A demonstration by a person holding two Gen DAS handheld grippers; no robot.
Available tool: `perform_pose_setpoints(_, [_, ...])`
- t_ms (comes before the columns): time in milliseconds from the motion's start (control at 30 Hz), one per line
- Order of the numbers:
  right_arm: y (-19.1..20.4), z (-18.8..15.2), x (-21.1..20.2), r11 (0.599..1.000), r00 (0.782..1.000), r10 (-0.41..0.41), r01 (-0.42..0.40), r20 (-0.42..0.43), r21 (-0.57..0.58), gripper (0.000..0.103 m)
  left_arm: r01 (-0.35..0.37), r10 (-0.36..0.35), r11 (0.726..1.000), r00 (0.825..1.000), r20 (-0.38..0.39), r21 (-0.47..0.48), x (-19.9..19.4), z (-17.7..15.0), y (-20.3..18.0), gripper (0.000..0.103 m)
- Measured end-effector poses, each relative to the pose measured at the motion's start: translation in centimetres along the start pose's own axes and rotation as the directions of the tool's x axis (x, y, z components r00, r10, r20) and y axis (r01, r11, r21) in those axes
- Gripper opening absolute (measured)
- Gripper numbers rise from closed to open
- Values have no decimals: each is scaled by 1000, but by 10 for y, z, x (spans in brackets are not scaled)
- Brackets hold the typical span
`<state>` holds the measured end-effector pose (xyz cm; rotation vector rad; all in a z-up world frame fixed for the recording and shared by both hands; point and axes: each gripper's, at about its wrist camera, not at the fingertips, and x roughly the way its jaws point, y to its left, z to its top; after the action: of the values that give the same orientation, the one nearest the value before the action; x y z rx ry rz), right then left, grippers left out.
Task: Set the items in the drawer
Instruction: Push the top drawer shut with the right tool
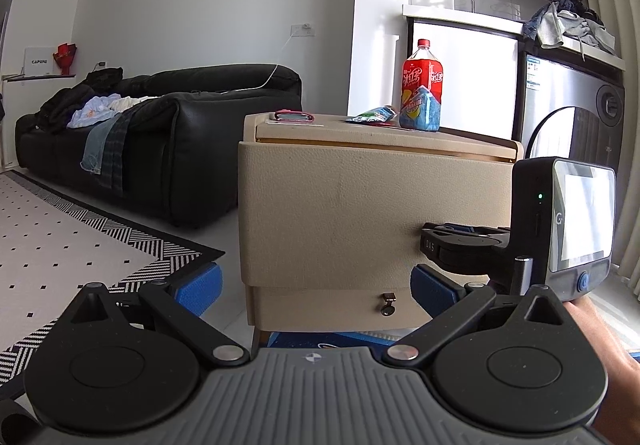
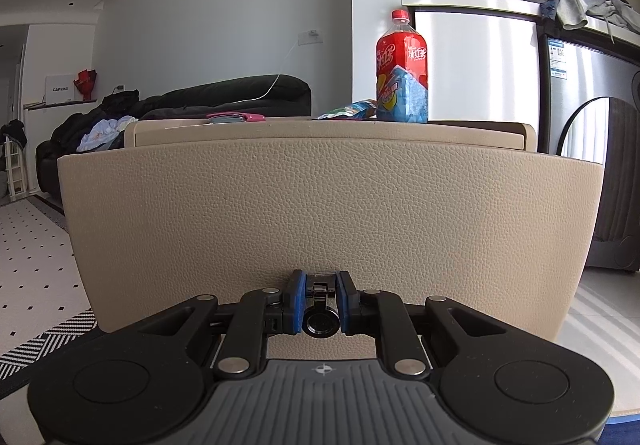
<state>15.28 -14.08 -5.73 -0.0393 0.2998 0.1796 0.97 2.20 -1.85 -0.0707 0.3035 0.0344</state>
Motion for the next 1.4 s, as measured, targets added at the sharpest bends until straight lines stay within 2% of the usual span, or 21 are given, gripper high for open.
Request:
perform_pose_setpoints(433, [3,1,10,1000,1000,-7,7,4,-2,19,15,-14,1000,999,32,-17,4,16,-1,103])
perform_pose_setpoints(1400, [3,1,5,1000,1000,-5,5,9,-7,18,8,-8,1000,1000,16,-9,14,34,-1,103])
